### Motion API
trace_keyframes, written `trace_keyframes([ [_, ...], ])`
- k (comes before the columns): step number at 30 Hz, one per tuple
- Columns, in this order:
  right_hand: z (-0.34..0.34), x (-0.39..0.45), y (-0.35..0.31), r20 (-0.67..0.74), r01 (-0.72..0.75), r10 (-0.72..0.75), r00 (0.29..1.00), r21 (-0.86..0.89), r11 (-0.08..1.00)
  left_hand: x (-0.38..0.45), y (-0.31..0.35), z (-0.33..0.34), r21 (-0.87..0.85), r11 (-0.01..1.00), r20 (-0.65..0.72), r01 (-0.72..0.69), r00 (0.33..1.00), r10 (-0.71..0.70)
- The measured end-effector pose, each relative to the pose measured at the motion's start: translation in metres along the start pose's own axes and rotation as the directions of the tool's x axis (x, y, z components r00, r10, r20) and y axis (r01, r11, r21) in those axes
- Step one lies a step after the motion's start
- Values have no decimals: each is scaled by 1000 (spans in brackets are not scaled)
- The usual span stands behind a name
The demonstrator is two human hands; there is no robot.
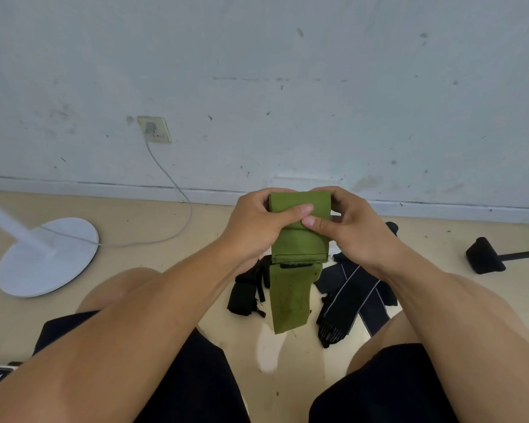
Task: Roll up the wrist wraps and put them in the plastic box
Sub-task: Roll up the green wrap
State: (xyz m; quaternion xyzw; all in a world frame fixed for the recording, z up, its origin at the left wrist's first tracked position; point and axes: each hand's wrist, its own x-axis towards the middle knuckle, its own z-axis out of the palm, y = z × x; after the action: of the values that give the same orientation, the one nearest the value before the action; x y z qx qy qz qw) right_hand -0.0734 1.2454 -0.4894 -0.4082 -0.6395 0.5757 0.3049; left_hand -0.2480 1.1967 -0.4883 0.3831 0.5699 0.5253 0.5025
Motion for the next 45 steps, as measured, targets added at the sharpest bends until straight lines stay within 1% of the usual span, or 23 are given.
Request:
trace_keyframes([
  [3,-2,0,2,-11,29,-29,1000,-21,999,0,-2,3,5,1000,-15,19,1000,-19],
  [6,2,-1,4,-13,81,-81,997,-49,996,4,-2,3,34,993,-2,111,994,-111],
  [8,7,-2,5,-1,128,-129,992,-109,986,6,2,1,21,983,7,180,984,-180],
  [10,11,-2,6,-10,162,-166,986,-163,973,5,6,-1,60,973,29,222,974,-224],
  [12,14,-3,6,-38,173,-181,983,-169,970,2,8,-2,115,964,59,240,967,-248],
  [14,15,-4,4,-48,179,-188,981,-150,972,1,10,-3,123,961,76,246,964,-257],
  [18,16,-3,1,-80,188,-201,976,-148,971,3,12,-6,54,967,109,248,962,-252],
  [21,14,-3,-3,-91,166,-176,980,-107,980,2,13,-8,-29,967,92,253,964,-250],
  [23,10,-2,-5,-59,124,-126,990,-29,992,1,12,-10,-58,969,67,241,969,-237],
  [25,6,-2,-9,-2,43,-43,999,77,996,0,11,-11,-77,971,48,227,974,-223],
  [27,5,-2,-13,31,-38,34,999,142,989,0,11,-12,-83,978,38,190,982,-187],
  [28,5,-2,-14,37,-59,54,998,144,988,0,11,-12,-85,983,39,164,986,-161],
  [30,7,-2,-14,49,-82,78,996,84,993,-1,10,-10,-93,988,42,124,992,-120],
  [32,10,-3,-12,64,-112,111,992,14,994,-2,8,-8,-84,991,37,100,995,-97],
  [34,12,-3,-9,46,-130,131,990,-19,991,-2,5,-6,-67,994,34,89,996,-87],
  [36,13,-3,-7,0,-111,111,994,-16,994,-2,6,-5,-53,994,33,92,995,-91],
  [39,14,-3,-8,-59,-94,96,994,48,994,-1,8,-3,-8,993,46,121,992,-120],
  [42,21,-5,-4,-64,-121,125,990,66,990,-4,2,2,58,985,75,160,984,-164],
  [45,27,-7,2,-71,-153,155,985,37,988,-7,-4,5,92,973,50,210,975,-215],
])
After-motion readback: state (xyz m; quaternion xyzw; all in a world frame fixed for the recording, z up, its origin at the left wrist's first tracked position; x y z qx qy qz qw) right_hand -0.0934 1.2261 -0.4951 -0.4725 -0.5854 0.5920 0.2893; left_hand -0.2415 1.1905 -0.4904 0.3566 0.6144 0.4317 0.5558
